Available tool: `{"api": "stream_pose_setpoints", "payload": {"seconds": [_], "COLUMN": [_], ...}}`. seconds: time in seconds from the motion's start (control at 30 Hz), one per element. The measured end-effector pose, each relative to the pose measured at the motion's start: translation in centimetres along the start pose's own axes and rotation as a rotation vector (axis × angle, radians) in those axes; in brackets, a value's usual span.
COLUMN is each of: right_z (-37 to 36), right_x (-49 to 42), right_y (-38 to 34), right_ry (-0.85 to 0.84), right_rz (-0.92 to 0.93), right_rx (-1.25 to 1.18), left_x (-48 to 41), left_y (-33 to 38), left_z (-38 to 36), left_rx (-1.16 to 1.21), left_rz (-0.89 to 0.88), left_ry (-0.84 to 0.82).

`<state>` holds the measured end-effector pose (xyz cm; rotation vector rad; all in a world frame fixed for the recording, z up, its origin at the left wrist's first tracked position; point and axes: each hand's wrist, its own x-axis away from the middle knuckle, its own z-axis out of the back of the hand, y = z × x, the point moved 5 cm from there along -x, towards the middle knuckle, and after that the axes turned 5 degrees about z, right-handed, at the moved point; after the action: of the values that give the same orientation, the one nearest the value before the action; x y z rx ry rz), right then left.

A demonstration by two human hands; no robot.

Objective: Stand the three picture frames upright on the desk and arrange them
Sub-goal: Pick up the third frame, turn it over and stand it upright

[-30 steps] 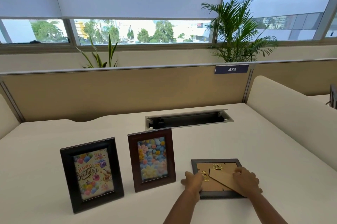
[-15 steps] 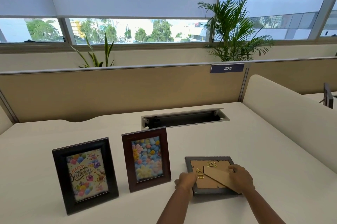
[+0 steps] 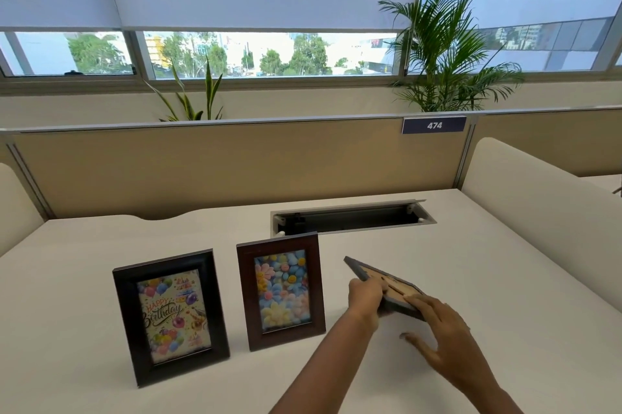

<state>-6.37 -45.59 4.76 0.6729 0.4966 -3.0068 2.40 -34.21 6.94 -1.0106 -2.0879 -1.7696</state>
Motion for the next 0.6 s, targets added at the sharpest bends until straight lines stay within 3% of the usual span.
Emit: {"api": "stream_pose_setpoints", "payload": {"seconds": [0.17,0.27,0.4,0.53,0.6], "right_z": [2.2,3.5,4.0,3.7,3.5], "right_x": [-1.8,-2.4,-2.9,-3.5,-3.8], "right_y": [-0.3,0.9,2.9,3.0,2.9], "right_ry": [0.314,0.422,0.455,0.397,0.345], "right_rz": [-0.034,-0.184,-0.4,-0.516,-0.55], "right_rx": [-0.045,-0.231,-0.612,-1.009,-1.027], "left_x": [1.7,1.5,0.5,-0.1,-0.1], "left_y": [1.5,1.7,0.0,-2.1,-2.3], "left_z": [-1.7,-0.9,1.7,1.8,1.7], "left_rx": [-0.011,-0.198,-0.552,-0.6,-0.489], "left_rz": [-0.083,-0.209,-0.338,-0.314,-0.315], "left_ry": [-0.154,-0.1,0.091,-0.023,-0.08]}}
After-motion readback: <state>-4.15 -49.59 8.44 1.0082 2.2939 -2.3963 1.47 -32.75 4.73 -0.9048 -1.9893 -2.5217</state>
